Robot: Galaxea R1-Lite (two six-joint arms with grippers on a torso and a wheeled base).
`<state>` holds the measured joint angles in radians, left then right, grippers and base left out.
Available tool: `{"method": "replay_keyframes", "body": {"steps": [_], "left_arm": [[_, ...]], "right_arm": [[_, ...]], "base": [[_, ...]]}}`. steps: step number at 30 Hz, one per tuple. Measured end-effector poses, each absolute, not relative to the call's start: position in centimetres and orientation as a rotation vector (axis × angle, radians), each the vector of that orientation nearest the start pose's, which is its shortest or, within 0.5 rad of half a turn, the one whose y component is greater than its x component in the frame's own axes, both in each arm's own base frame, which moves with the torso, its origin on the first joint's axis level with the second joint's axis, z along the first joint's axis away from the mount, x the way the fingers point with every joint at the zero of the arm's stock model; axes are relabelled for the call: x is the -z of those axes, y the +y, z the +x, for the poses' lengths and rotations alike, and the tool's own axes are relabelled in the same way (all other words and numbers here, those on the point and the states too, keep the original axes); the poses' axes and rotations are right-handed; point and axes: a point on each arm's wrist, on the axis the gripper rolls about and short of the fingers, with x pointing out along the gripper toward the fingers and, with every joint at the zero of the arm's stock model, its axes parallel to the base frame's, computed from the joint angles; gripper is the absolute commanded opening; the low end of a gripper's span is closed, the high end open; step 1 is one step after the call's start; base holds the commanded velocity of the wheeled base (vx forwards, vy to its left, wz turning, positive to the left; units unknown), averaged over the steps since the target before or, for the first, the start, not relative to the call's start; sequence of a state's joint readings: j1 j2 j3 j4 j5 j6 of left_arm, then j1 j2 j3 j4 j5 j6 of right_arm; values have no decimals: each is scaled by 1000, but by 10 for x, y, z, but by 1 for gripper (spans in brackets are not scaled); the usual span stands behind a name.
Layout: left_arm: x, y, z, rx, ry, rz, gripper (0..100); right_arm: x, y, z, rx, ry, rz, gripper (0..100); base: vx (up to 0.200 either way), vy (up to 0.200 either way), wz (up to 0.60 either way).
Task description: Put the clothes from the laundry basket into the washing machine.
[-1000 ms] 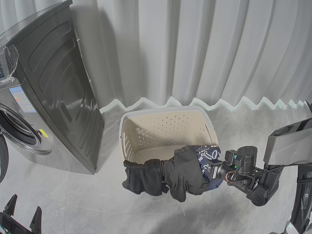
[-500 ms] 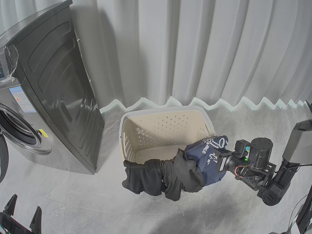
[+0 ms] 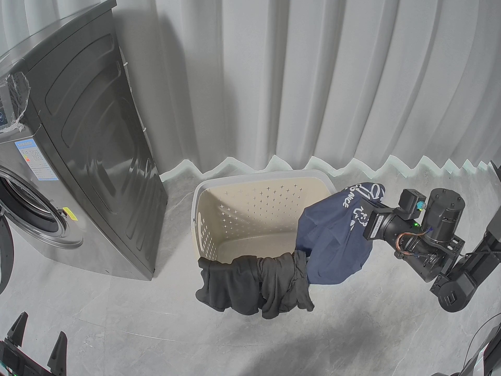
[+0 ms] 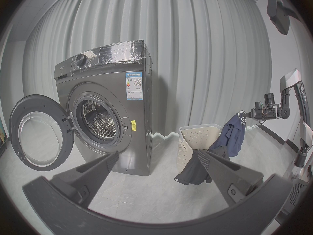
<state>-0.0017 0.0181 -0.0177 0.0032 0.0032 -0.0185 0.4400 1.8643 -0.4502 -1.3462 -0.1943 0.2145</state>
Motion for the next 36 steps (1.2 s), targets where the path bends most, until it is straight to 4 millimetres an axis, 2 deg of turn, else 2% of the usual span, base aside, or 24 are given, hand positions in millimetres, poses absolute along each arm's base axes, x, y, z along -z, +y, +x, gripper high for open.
{"method": "replay_keyframes", "body": {"steps": [10,19,23,34,36], "left_arm": [[-80,0,-23,-1,4,-19,100],[-80,0,-23,-3,4,-21,100],[-81,0,-23,-3,3,-23,100],[-81,0,-23,0,2,-26,100],[-81,0,-23,0,2,-27,100]], "right_arm": [[-145,122,249,-270,12,219,0],[-173,132,222,-323,-57,189,0],[-187,128,212,-315,-82,167,0],[-203,117,191,-276,-73,163,0],[-204,116,190,-275,-77,167,0]], "base": [[0,0,0],[0,0,0],[-200,0,0],[-200,0,0],[0,0,0]]}}
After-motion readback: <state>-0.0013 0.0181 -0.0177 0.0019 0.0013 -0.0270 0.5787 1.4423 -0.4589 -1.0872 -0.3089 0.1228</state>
